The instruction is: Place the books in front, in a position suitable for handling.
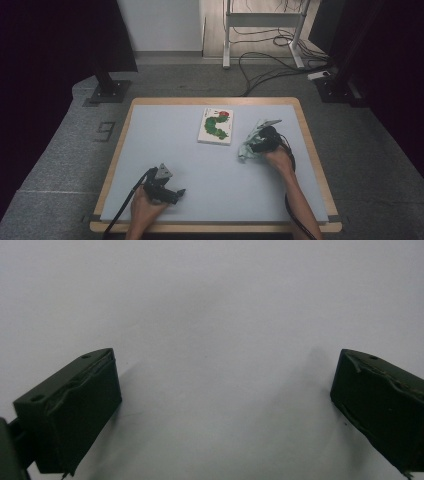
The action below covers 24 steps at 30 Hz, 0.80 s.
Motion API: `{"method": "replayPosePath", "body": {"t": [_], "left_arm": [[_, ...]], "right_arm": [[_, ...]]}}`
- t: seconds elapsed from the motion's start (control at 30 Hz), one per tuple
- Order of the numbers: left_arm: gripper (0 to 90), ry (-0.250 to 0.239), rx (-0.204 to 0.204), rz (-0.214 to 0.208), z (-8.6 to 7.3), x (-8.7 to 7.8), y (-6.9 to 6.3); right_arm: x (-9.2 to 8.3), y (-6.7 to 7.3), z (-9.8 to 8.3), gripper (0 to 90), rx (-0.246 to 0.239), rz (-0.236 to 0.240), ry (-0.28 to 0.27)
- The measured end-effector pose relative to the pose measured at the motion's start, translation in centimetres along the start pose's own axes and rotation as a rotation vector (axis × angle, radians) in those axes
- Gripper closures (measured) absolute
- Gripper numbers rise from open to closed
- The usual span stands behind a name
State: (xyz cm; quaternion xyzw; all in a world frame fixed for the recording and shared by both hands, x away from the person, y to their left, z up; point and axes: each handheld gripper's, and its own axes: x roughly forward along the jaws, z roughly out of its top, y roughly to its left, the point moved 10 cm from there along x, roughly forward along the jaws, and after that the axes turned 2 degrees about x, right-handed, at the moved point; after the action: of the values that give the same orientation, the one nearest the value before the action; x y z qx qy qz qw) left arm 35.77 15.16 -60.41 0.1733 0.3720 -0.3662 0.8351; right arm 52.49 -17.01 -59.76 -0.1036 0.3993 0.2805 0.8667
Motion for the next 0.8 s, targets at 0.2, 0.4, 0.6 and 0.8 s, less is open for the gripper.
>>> {"method": "replayPosePath", "body": {"t": [0.2,0.4,0.6,0.8], "left_arm": [[0.0,0.0,0.0,0.0,0.0,0.0,0.0],[0.0,0.0,0.0,0.0,0.0,0.0,0.0],[0.0,0.0,0.0,0.0,0.0,0.0,0.0],[0.0,0.001,0.0,0.0,0.0,0.0,0.0]], "right_arm": [[-0.6,0.2,0.1,63.9,0.008,0.021,0.019],[-0.9,1.1,-0.1,80.6,0.004,0.026,0.017],[-2.2,1.5,0.2,80.5,-0.039,0.013,0.019],[-4.9,1.5,0.4,80.3,-0.046,0.02,-0.019]]}}
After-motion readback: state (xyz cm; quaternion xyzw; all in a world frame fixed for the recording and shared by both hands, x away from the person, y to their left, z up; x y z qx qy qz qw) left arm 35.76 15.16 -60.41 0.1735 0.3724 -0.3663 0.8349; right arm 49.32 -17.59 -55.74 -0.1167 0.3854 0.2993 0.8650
